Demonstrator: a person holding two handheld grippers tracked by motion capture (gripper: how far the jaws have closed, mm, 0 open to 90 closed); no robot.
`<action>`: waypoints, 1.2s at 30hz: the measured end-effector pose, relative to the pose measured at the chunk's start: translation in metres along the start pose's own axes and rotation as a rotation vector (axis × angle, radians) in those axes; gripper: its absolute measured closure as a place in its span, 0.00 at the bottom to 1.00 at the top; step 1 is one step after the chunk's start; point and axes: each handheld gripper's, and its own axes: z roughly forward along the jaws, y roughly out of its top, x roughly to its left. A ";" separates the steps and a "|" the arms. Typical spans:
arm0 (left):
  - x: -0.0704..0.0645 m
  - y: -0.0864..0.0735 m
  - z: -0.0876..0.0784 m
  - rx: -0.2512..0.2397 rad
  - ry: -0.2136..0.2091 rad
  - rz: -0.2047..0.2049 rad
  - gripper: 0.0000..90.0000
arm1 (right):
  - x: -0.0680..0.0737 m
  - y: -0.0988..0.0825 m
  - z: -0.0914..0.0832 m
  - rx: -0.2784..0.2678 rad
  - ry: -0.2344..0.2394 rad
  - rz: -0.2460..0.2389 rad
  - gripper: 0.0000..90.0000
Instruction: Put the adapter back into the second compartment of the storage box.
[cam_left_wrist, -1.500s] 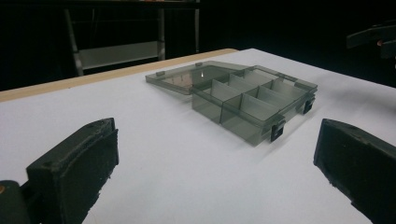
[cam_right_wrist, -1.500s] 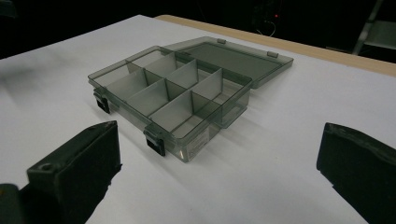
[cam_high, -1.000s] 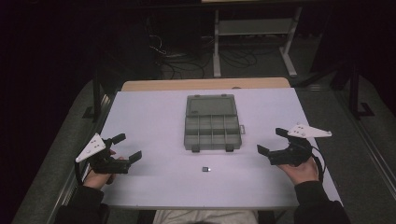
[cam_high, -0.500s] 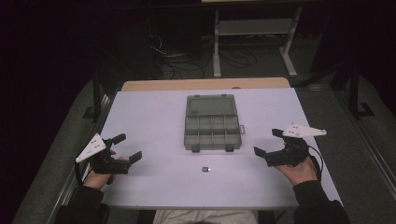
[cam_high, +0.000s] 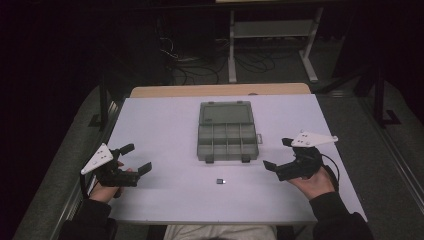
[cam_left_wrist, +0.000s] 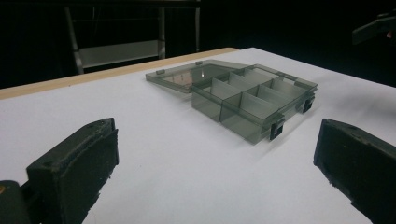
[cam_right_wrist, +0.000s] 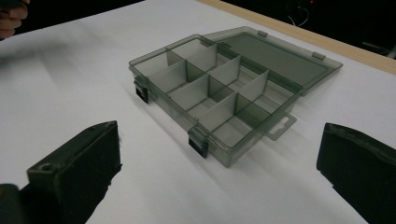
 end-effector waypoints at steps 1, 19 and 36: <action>0.000 0.000 0.000 0.000 0.000 -0.001 0.00 | 0.002 0.001 0.000 0.002 0.003 -0.004 0.00; 0.000 0.000 0.000 0.002 -0.001 0.001 0.00 | 0.020 0.018 0.019 0.048 0.075 -0.068 0.00; -0.001 0.000 0.000 0.003 -0.002 0.004 0.00 | 0.036 0.028 0.037 0.106 0.139 -0.117 0.00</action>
